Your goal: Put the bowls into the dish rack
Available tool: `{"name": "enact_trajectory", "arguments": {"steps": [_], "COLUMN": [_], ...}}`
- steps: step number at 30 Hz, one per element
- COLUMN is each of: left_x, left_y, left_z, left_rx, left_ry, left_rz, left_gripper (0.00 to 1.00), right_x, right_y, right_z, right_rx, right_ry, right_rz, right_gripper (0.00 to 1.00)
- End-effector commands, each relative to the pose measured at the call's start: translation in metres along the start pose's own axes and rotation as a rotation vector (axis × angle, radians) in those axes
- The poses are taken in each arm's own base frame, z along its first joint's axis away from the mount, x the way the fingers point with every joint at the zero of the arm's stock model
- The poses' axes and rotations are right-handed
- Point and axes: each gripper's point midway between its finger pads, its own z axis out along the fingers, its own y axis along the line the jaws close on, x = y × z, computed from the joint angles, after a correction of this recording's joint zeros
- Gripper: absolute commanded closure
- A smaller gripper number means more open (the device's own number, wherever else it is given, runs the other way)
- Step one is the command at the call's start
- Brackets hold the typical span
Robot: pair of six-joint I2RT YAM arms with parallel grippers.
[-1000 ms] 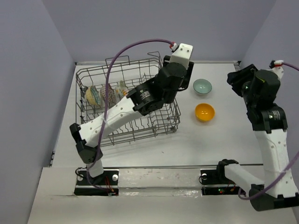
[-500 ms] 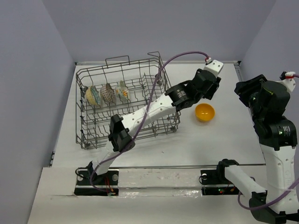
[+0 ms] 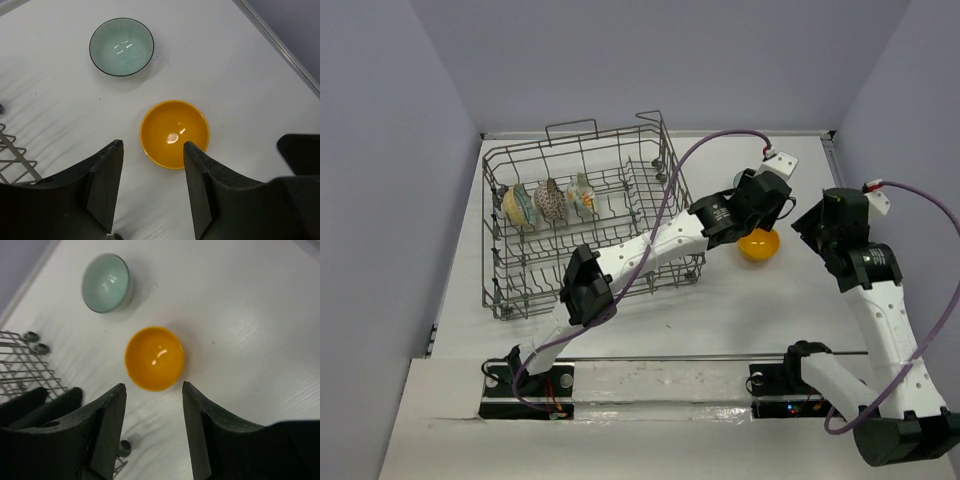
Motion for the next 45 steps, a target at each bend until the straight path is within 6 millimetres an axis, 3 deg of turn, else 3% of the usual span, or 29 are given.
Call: {"name": "enact_trajectory", "arguments": {"steps": [1,2,6,17,22,37,45], "left_x": [-0.055,-0.055,-0.056,-0.068,-0.070,-0.071,-0.068], "left_y": [0.016,0.016,0.021,0.032,0.036,0.047,0.048], "left_z": [-0.037,-0.037,-0.040,-0.050,-0.053,-0.060,-0.057], "left_rx": [-0.014,-0.014,-0.017,-0.021,-0.028,-0.050,-0.051], "left_ry": [-0.121,-0.122,-0.126,-0.151,-0.149,-0.150,-0.141], "left_rz": [-0.068,-0.069,-0.071,-0.080,-0.077,-0.068,-0.065], "left_gripper": [0.39,0.39,0.39,0.39,0.39,0.39,0.39], "right_x": [0.037,0.055,0.090,0.119,0.128,0.128,0.141], "right_y": [-0.008,-0.015,-0.022,-0.034,-0.050,-0.042,-0.045], "right_z": [0.024,0.032,0.052,0.083,0.101,0.134,0.144], "right_rx": [0.021,0.037,0.051,0.098,0.146,0.138,0.139], "right_ry": [0.082,0.128,0.211,0.251,0.270,0.270,0.303], "right_rz": [0.020,0.018,0.020,0.018,0.044,0.072,0.069], "right_gripper": [0.45,0.45,0.46,0.46,0.47,0.49,0.74]}}
